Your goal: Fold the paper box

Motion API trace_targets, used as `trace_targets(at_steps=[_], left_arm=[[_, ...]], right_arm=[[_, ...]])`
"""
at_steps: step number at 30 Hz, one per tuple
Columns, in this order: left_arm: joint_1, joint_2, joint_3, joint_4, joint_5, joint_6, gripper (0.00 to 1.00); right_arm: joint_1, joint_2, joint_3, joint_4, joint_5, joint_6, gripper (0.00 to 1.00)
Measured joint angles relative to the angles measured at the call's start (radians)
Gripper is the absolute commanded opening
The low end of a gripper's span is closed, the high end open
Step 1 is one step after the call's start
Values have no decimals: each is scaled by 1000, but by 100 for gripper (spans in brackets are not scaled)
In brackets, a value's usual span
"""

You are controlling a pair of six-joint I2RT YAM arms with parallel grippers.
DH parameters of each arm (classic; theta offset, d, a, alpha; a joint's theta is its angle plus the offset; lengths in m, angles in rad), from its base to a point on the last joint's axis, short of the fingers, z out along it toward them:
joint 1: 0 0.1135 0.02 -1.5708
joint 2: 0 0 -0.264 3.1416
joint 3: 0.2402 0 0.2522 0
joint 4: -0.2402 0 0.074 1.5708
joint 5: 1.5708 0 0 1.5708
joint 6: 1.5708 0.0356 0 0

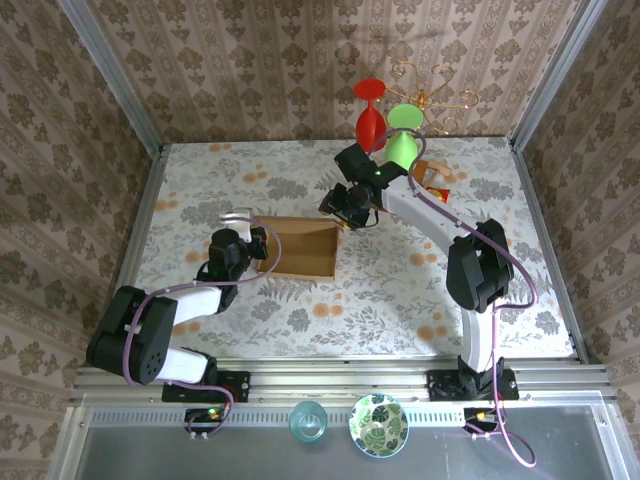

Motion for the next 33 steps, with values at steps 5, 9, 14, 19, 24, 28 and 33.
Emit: trace_targets(at_steps=[5,9,14,19,24,28,33], left_arm=[[0,-16,-1,-16,-12,-34,0],[3,-46,-9,-40,-22,-65,0],[13,-92,-38,-56,-45,-97,0],[14,-151,-68,-94,-72,-119,0],[21,-190,-95,-99,-95,-144,0],[21,-198,-110,-96,-106,-164,0],[21,-199,-111,-91,-109,-187,0]], right_arm=[[9,0,-11,0,-31,31,50],[17,0,-12,12,-51,63,50],[31,0,-12,32,-67,94,50],[44,0,-12,48,-74,123,50],[57,0,-20,80,-81,181,53],[64,0,-48,112,-93,237,53],[66,0,-85,156,-105,306,51]])
